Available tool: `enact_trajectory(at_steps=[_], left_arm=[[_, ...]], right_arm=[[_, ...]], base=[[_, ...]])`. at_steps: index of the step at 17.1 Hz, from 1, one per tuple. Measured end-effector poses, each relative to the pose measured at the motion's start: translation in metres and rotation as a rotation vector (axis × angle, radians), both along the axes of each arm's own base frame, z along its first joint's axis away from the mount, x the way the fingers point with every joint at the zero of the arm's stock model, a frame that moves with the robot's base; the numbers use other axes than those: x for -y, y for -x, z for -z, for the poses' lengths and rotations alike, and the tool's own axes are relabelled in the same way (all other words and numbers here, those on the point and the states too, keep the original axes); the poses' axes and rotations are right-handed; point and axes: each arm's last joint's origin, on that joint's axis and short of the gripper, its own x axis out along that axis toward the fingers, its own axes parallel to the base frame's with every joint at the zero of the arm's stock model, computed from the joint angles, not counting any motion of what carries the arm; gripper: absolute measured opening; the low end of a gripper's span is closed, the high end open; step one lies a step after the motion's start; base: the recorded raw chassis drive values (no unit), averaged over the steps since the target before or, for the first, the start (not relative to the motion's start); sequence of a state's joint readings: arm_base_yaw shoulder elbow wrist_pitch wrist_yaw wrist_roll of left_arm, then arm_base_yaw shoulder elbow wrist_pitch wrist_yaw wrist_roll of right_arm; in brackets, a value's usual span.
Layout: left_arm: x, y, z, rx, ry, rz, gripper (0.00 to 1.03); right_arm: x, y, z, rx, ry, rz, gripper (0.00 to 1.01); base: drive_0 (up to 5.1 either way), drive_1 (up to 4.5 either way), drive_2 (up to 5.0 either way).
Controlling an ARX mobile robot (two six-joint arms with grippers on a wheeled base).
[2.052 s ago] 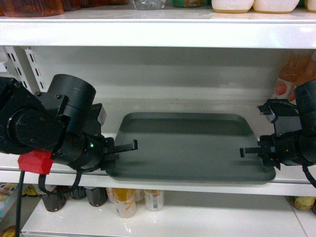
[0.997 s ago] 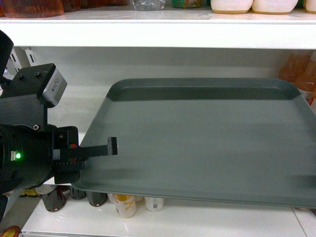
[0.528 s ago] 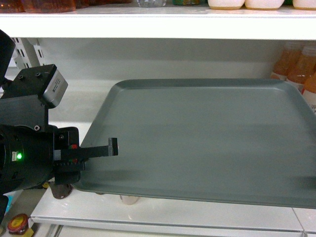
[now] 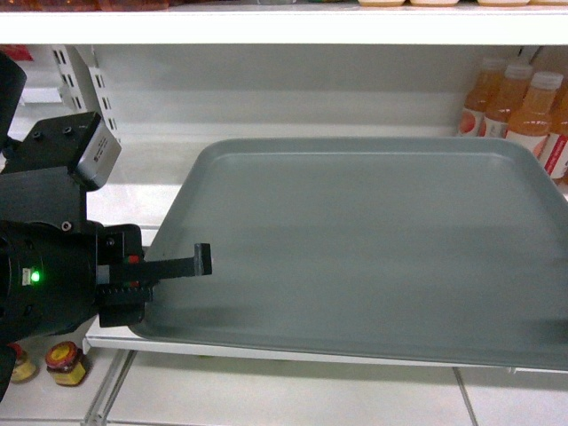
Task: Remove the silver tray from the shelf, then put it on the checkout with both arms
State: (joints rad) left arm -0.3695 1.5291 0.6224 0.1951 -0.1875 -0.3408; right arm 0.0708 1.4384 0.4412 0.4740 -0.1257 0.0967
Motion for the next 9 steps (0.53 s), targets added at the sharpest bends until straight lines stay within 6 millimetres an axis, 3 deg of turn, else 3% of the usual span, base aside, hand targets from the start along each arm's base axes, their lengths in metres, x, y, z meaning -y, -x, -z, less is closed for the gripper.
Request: enact_trajectory(at_steps=[9], left_arm=[[-0.0002,-0.0002,-0.0001,0.001,0.001,-0.001,0.03]], right_arm=[[0.0001,0.0000,0.0000,0.000,0.000,0.000,0.03]], base=[[0.1,-4.21,4.5]])
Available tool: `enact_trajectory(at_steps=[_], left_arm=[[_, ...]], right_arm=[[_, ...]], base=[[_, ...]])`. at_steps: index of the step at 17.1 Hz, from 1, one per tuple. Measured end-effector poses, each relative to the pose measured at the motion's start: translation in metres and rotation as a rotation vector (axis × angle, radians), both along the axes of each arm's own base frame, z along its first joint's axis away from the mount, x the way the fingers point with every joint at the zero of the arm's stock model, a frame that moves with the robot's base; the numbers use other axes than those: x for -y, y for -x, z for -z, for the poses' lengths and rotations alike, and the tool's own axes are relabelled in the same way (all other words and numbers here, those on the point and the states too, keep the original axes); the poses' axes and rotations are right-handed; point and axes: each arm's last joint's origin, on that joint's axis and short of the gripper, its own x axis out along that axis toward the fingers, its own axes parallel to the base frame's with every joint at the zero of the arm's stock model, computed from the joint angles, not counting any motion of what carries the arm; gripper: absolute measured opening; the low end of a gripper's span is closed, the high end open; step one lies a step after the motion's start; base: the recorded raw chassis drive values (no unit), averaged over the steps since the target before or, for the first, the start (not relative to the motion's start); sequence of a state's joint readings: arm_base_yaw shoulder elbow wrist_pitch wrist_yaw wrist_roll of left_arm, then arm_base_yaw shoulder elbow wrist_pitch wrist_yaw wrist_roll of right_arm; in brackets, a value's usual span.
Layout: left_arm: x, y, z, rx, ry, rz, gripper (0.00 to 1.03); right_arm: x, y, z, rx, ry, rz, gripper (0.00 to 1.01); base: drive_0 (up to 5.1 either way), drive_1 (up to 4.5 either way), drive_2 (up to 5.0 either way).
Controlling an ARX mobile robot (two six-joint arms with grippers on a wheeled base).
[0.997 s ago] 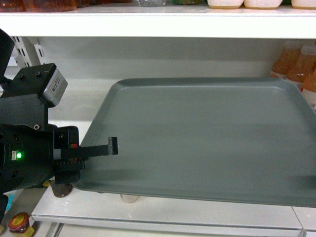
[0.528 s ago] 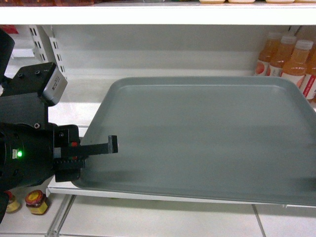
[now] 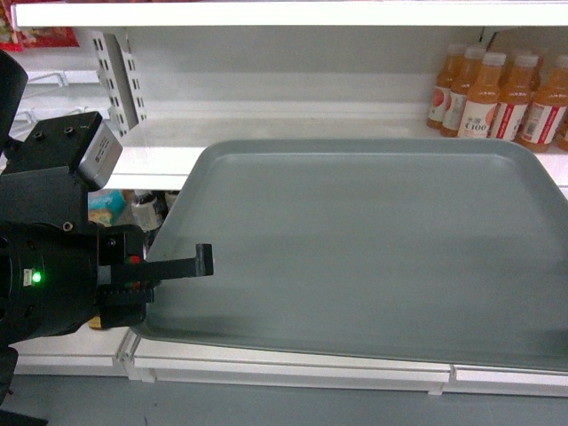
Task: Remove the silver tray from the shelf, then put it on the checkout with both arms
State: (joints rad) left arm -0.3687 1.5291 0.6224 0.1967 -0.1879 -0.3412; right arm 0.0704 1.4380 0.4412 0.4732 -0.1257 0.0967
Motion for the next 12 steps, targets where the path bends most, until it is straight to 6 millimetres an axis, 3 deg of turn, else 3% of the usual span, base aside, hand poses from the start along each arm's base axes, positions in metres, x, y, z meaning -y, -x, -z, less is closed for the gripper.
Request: enact_trajectory(at_steps=[12], left_arm=[[-0.0002,0.0005,0.0011,-0.010,-0.005,-0.001,0.03]], right_arm=[[-0.0001,0.0004,0.0009,-0.009,0.000,-0.001,0.03]], base=[[0.0,-4.30,4.4]])
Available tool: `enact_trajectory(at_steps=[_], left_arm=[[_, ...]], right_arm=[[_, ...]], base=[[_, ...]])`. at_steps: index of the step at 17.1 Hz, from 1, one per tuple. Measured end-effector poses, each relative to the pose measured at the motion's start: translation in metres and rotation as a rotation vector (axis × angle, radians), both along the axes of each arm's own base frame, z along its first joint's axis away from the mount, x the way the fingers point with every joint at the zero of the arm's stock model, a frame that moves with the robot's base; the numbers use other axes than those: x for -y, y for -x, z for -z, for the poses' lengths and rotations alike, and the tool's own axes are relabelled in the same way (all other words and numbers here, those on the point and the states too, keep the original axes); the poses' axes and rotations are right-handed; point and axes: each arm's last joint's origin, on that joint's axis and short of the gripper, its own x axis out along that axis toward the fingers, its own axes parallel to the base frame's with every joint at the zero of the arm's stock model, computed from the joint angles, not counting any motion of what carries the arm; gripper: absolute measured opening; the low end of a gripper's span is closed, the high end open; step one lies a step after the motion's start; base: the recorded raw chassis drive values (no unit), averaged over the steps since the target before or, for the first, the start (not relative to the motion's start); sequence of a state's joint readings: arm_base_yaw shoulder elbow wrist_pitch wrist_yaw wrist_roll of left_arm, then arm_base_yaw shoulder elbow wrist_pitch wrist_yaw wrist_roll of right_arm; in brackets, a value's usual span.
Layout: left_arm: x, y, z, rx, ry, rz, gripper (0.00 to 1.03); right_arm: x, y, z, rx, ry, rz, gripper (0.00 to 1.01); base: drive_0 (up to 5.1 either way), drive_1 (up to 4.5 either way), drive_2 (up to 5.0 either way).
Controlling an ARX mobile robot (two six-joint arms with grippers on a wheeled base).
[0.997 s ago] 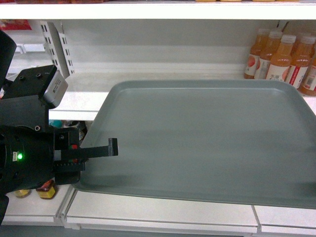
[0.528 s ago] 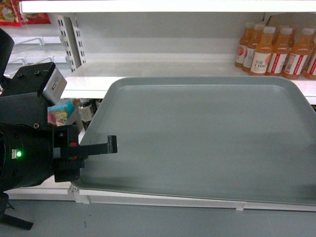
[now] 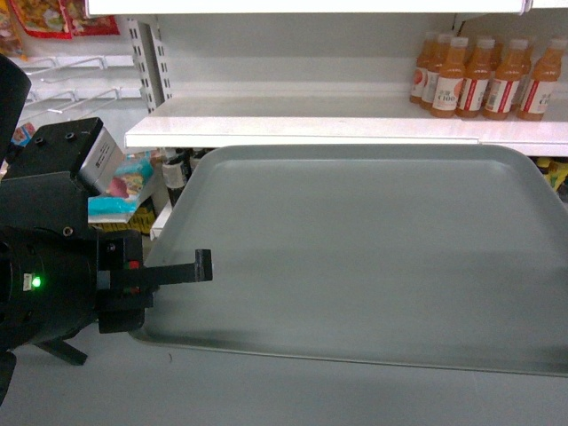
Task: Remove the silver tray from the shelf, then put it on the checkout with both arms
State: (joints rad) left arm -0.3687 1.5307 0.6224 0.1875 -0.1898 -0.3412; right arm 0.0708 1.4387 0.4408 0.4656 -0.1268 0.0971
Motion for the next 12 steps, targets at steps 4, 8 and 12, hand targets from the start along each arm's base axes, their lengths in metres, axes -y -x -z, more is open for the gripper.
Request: enact_trajectory(at_steps=[4,8,12], left_arm=[[0.0000,-0.0001,-0.0005,0.002,0.001,0.001,0.03],[0.0001,-0.0003,-0.0004,0.005,0.002,0.000,0.03],[0.0002,-0.0005,-0.0006,0.007,0.002,0.000,0.03]], right_arm=[[0.0000,-0.0003,-0.0005,0.004,0.000,0.000,0.03],[0.0000,-0.0005,-0.0006,0.007,0.000,-0.001,0.03],[-0.0001,-0.0005,-0.0007,0.007,-0.001,-0.001,0.03]], base=[[0.0,-4.34,4.3],[0.1,-4.26,4.4],[0.1,-4.28,4.4]])
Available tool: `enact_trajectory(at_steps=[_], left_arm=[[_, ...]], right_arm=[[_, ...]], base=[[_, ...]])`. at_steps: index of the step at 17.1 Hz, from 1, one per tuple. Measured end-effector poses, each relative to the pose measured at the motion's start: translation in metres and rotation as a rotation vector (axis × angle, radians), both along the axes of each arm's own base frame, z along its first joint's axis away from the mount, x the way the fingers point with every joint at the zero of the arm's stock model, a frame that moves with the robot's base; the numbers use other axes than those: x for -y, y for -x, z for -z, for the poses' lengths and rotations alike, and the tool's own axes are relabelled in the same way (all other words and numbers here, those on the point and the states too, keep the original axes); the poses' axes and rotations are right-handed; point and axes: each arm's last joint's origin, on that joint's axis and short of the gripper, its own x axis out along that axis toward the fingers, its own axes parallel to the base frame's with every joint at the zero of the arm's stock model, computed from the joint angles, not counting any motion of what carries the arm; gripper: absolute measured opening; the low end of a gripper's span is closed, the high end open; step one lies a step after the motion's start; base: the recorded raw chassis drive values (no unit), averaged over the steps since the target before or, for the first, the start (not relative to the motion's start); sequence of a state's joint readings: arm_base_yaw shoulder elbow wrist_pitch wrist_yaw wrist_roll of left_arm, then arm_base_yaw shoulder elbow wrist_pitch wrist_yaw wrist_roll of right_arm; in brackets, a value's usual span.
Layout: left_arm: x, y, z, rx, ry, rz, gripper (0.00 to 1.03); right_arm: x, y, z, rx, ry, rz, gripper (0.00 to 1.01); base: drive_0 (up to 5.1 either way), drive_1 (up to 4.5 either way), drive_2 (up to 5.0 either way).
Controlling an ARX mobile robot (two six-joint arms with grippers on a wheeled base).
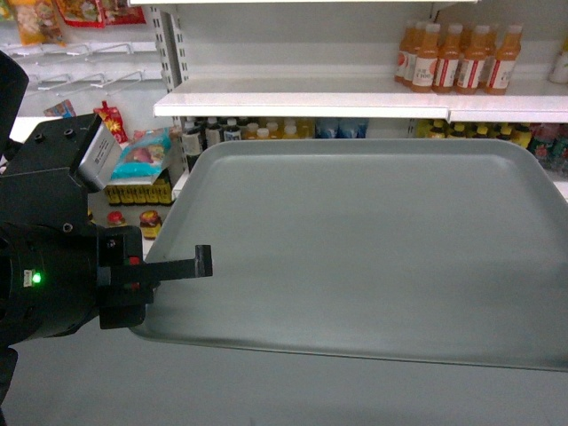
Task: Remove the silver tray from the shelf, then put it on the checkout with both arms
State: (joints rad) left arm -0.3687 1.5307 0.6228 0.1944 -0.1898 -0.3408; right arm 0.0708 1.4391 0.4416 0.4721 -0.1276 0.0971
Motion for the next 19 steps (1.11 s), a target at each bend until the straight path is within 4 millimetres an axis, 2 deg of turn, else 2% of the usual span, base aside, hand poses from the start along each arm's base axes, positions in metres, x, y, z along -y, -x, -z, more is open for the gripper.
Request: enact_trajectory(at_steps=[19], left_arm=[[-0.0001,0.0001,0.0002,-0.001,0.000,-0.001,0.03]], right_arm=[[0.0001,-0.0001,-0.0002,0.002,0.000,0.000,0.03]], base=[[0.0,-4.29,4.4]])
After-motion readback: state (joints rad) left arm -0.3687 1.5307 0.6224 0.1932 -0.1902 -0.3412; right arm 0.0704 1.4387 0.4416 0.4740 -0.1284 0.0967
